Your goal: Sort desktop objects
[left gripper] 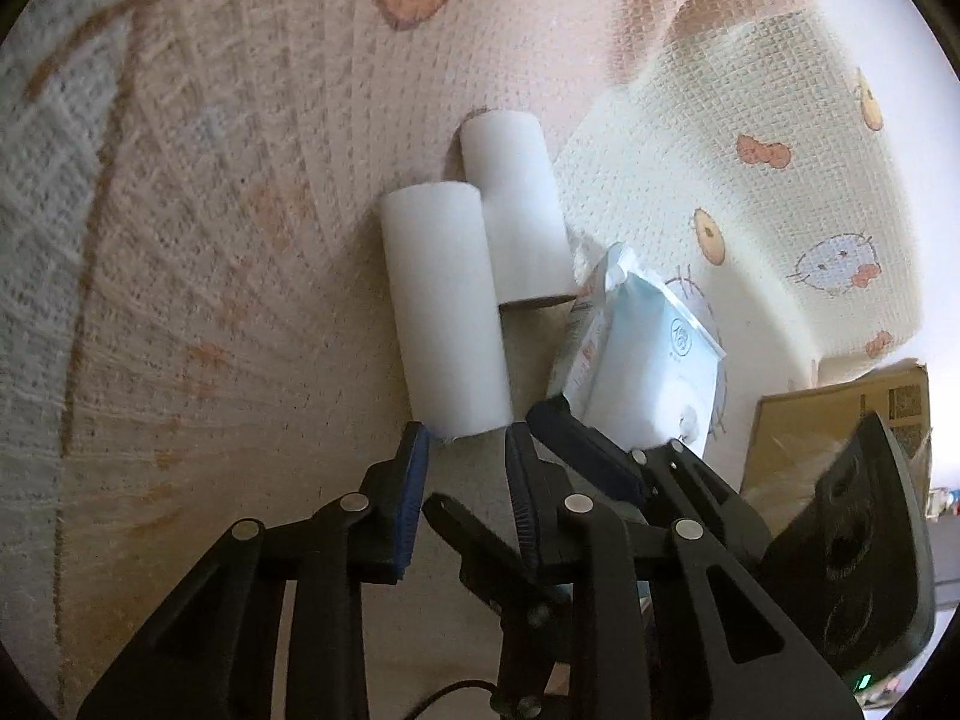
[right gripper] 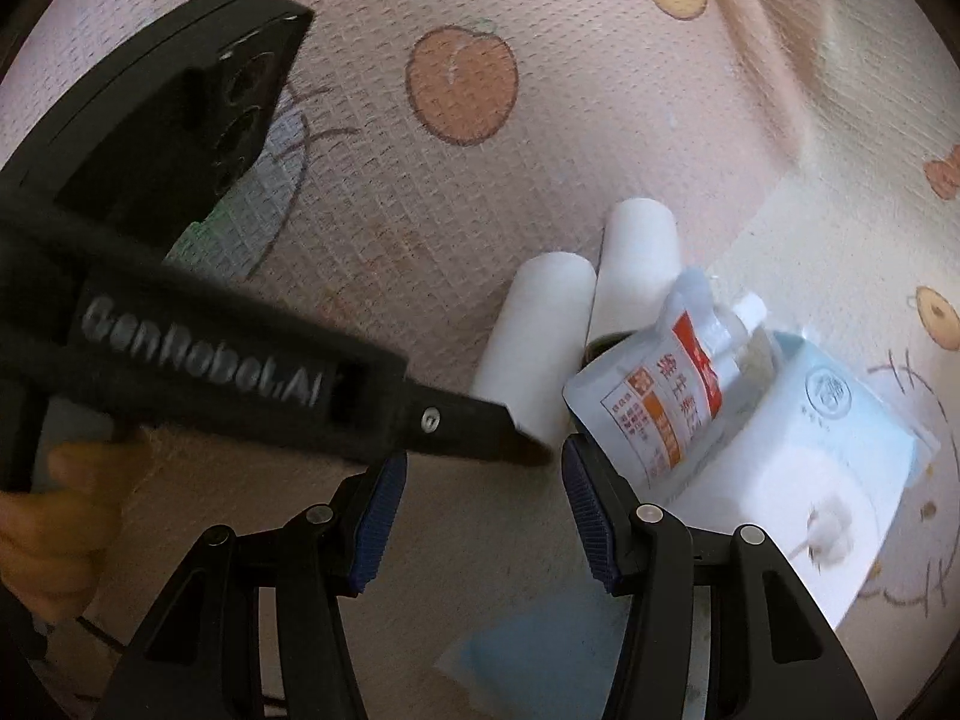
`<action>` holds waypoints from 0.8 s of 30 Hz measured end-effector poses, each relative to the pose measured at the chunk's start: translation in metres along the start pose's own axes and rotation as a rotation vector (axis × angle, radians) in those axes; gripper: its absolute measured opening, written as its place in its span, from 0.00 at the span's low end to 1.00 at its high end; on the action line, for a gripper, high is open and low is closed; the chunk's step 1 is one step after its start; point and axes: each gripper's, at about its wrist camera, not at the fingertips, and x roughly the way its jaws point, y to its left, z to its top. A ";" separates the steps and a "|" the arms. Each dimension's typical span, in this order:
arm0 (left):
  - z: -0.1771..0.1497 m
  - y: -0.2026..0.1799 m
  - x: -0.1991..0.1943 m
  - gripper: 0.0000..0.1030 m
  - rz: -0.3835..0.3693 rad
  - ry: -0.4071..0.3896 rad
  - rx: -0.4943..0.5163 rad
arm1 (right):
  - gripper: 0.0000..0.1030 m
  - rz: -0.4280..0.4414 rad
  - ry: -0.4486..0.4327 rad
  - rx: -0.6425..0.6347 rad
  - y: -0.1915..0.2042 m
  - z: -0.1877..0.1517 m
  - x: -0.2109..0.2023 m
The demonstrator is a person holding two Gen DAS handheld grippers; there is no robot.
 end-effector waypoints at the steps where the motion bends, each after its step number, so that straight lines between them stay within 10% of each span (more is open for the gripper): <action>1: -0.001 0.000 -0.003 0.28 -0.003 -0.011 0.009 | 0.49 0.007 -0.004 0.012 -0.002 0.001 0.001; 7: 0.002 -0.010 -0.010 0.32 0.056 -0.064 0.124 | 0.37 -0.017 0.011 0.051 -0.013 0.006 0.008; 10: 0.014 -0.010 -0.004 0.46 0.036 -0.055 0.093 | 0.36 -0.003 0.005 0.081 -0.016 0.006 0.008; 24: 0.030 -0.013 0.024 0.41 0.040 -0.070 -0.072 | 0.36 0.045 0.002 0.176 -0.029 0.007 0.006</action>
